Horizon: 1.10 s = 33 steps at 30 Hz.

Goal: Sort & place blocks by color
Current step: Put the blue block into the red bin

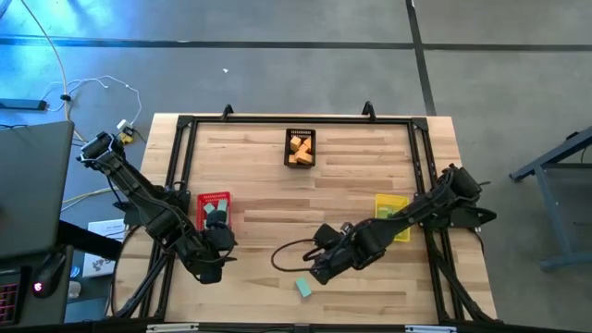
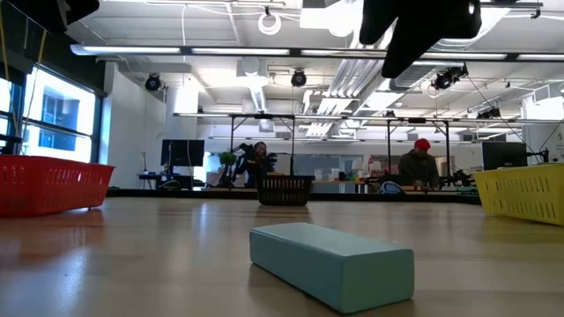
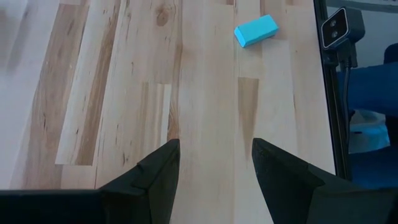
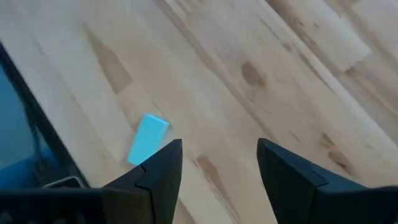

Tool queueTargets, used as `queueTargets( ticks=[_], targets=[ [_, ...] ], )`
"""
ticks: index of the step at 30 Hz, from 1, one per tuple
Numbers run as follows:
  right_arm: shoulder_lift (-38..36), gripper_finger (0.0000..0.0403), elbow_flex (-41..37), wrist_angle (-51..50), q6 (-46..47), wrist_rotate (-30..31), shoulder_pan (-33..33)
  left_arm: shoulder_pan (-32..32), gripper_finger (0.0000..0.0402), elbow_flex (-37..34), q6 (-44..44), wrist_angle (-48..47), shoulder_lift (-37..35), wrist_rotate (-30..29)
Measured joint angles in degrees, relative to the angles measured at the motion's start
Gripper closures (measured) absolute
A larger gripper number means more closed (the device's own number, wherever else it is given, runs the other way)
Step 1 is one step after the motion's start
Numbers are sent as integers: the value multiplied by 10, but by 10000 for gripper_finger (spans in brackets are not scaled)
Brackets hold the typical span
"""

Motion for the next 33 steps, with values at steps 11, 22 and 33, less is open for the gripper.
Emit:
queueTargets(
  ticks=[11, 22, 33],
  targets=[
    [8, 210, 0, 156, 49, 12, -4, 0, 213, 0, 0, 1, 0, -1],
    [8, 210, 1, 287, -2, -19, 2, 0, 213, 0, 0, 0, 0, 1],
    [8, 210, 1, 320, -2, -48, 0, 0, 213, 0, 0, 0, 0, 1]
  ],
)
